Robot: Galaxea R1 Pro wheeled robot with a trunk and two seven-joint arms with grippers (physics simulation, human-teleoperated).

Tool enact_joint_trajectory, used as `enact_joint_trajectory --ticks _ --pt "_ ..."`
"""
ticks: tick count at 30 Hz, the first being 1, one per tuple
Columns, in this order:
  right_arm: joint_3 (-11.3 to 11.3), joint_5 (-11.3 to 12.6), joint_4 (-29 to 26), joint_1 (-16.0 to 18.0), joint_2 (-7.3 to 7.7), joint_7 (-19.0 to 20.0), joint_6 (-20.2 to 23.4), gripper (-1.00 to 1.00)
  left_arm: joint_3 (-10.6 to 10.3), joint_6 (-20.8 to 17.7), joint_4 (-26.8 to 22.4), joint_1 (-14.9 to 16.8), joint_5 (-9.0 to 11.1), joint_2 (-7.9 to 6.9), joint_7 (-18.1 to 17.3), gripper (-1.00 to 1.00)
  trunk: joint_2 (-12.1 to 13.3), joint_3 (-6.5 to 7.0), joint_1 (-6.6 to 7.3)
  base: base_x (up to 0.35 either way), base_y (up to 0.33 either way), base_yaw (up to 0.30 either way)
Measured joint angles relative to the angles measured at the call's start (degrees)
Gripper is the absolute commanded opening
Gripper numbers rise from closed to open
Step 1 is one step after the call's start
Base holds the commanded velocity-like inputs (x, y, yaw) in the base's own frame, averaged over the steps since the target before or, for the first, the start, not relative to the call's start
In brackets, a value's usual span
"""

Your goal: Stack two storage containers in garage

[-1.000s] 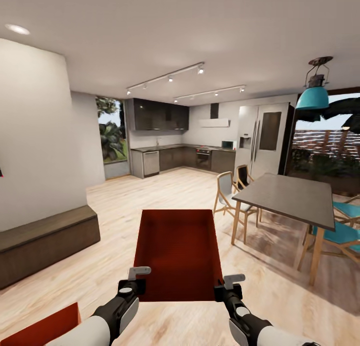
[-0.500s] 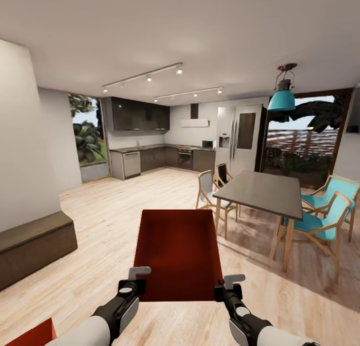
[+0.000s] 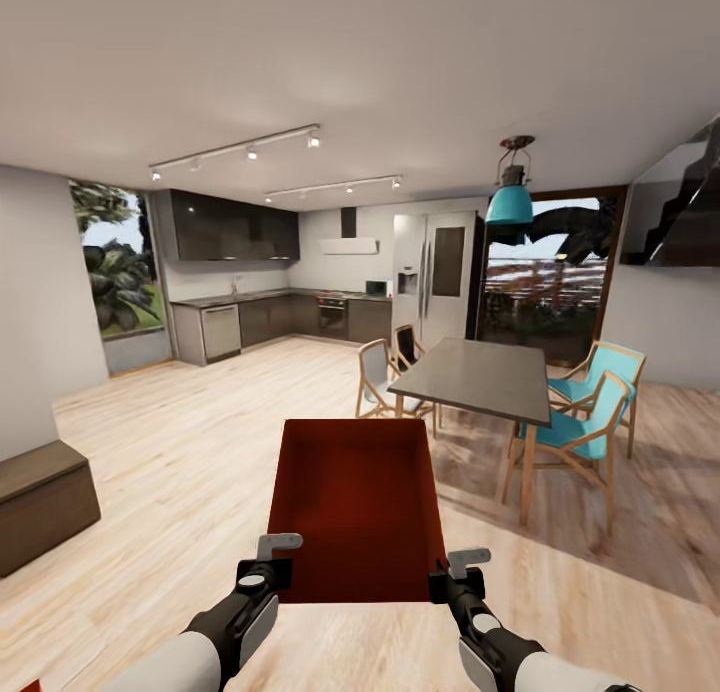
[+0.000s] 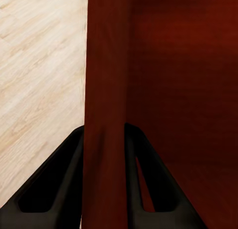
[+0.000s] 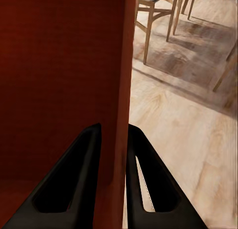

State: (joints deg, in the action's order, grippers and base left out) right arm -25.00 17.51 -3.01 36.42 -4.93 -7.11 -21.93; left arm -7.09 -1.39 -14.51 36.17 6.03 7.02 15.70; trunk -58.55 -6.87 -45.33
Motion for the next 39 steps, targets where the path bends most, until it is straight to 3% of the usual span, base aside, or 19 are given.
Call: enact_joint_trajectory --ticks 39 --pt "-0.1 0.0 -0.1 0.0 0.00 0.0 0.0 -1.00 -0.2 0.2 0.1 0.0 0.3 -0.04 0.0 -1.00 0.0 0.00 0.00 0.000 0.000 -0.283"
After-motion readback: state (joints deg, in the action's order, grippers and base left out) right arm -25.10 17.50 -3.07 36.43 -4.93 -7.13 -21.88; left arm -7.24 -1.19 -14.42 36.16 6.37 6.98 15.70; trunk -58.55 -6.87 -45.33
